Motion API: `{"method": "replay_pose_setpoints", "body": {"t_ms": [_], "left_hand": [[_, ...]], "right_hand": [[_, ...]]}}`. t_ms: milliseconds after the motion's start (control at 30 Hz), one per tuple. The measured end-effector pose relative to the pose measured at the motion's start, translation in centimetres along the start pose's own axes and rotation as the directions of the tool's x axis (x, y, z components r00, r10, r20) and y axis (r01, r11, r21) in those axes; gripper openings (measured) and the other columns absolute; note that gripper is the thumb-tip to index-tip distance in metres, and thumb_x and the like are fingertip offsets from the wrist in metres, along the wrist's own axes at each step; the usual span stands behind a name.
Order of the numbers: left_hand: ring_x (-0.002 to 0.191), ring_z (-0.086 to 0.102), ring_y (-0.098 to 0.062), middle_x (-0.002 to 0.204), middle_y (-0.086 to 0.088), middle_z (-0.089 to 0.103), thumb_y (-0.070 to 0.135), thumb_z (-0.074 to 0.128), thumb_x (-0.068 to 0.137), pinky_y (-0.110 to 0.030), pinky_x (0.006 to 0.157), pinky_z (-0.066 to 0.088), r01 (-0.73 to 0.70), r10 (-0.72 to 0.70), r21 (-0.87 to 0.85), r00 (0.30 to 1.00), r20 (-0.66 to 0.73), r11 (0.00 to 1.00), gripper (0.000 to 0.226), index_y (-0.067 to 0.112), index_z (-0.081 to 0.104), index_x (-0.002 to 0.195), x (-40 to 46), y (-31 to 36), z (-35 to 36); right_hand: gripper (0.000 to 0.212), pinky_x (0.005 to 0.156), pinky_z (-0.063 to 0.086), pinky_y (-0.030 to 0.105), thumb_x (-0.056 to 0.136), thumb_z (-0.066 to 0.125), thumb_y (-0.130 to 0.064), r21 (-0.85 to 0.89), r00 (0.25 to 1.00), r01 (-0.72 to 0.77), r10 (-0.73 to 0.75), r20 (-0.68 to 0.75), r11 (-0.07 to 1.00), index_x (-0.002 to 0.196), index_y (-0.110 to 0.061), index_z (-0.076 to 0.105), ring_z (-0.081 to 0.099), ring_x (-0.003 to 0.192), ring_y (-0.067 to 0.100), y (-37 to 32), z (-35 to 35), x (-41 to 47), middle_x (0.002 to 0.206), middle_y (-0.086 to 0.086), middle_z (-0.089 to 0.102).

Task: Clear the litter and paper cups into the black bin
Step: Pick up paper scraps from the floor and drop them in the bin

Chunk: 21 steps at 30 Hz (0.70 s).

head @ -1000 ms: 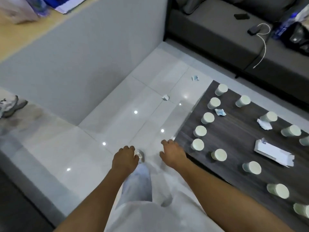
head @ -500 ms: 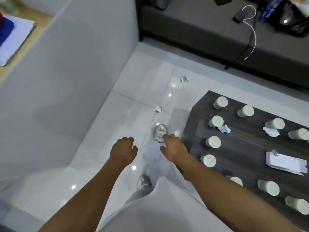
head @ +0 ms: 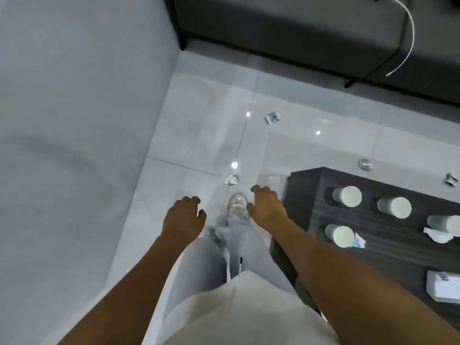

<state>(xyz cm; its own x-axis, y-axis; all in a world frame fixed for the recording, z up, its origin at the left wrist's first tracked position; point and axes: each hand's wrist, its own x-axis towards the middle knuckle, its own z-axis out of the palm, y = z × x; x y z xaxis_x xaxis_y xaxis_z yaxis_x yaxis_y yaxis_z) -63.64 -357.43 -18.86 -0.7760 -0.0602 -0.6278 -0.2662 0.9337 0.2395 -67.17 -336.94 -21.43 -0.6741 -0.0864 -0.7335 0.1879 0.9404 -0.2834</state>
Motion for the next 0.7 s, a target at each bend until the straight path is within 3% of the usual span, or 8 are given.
{"method": "replay_pose_setpoints", "body": {"t_ms": [167,333,700], "left_hand": [[0.106,0.054,-0.025,0.115,-0.01,0.059,0.028,0.047,0.095,-0.031,0.083,0.043,0.0,0.003,-0.045,0.998,0.056,0.999,0.032,0.013,0.054,0.123,8.6,-1.3,1.3],[0.112,0.053,-0.022,0.123,-0.008,0.058,0.027,0.048,0.095,-0.028,0.089,0.041,-0.039,0.045,-0.042,0.99,0.136,0.998,0.036,0.014,0.052,0.129,18.3,-4.4,7.0],[0.117,0.05,-0.013,0.129,0.004,0.055,0.031,0.047,0.095,-0.02,0.089,0.033,-0.16,0.167,-0.069,0.98,0.108,0.985,0.032,0.021,0.053,0.125,41.2,-12.1,23.8]], "right_hand": [[0.047,0.092,0.043,0.037,0.094,0.052,-0.023,0.16,0.994,-0.108,0.105,0.024,0.981,0.138,-0.015,0.039,0.045,0.119,0.028,0.2,1.7,9.4,0.13,0.011,0.047],[0.043,0.093,0.045,0.037,0.094,0.053,-0.021,0.226,0.988,-0.152,0.151,0.025,0.962,0.135,-0.015,0.041,0.046,0.118,0.026,1.5,7.3,20.2,0.129,0.01,0.048],[0.063,0.101,0.04,0.034,0.091,0.06,-0.021,0.125,0.994,-0.109,0.111,-0.006,0.986,0.146,-0.015,0.029,0.035,0.13,0.025,8.5,29.0,44.3,0.148,0.007,0.033]]}}
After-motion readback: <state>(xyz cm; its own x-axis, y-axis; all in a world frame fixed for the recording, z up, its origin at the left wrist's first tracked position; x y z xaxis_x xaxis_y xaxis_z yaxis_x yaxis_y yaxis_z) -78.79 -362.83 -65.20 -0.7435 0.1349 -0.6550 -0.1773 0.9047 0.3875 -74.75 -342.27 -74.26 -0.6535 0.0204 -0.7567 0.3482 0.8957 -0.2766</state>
